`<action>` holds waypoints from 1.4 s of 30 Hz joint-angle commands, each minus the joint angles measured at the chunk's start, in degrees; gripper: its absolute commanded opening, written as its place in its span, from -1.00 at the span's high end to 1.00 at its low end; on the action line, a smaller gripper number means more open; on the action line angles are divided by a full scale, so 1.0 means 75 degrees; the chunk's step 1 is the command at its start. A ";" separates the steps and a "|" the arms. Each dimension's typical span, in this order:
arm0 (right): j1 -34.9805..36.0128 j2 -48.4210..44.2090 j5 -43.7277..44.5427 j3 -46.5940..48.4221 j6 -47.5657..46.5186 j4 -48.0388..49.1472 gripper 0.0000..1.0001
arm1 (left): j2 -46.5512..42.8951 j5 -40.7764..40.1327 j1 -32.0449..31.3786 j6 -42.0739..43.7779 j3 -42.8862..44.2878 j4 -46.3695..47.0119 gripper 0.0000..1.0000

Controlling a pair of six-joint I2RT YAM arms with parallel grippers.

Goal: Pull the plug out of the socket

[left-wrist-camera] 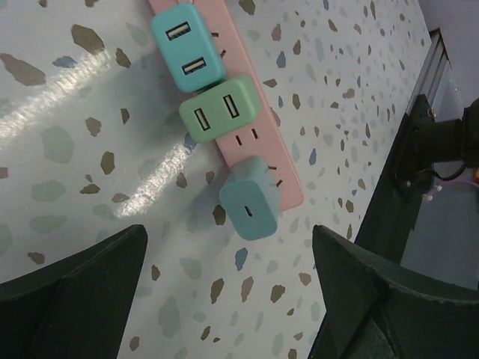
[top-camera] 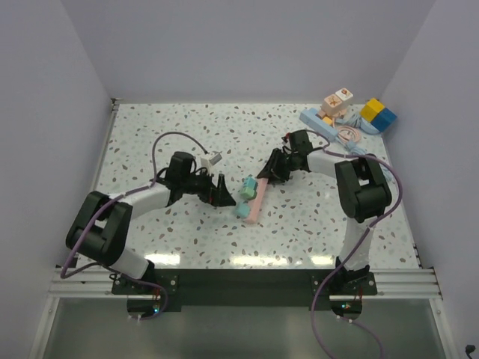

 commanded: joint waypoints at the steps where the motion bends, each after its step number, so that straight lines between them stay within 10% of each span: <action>1: 0.0271 0.0289 0.0273 0.0139 -0.0643 -0.0419 1.00 | 0.0480 0.0705 -0.0221 0.0493 0.0457 0.0000 -0.93; 16: 0.0728 0.0277 0.0683 -0.0059 0.0177 0.0166 1.00 | 0.1371 0.0039 -0.1171 -0.0456 0.0235 0.1042 -0.90; 23: 0.0857 0.0231 0.0707 -0.0224 0.0389 0.0355 0.97 | 0.1641 -0.0068 -0.1323 -0.0632 0.0118 0.1230 -0.09; 28: 0.0857 0.0032 0.0836 -0.0375 0.0400 0.0261 -0.11 | 0.1465 -0.0255 -0.1323 -0.0714 -0.0011 0.1276 0.34; 32: 0.0846 -0.0460 0.1233 -0.0785 0.0774 0.0448 -0.59 | 0.1313 -0.0384 -0.1323 -0.0807 -0.0070 0.1277 0.49; 42: 0.0857 -0.2252 0.1504 -0.2353 0.1021 0.0928 -0.53 | 0.0950 -0.1098 -0.1335 -0.1112 -0.0012 0.1253 0.78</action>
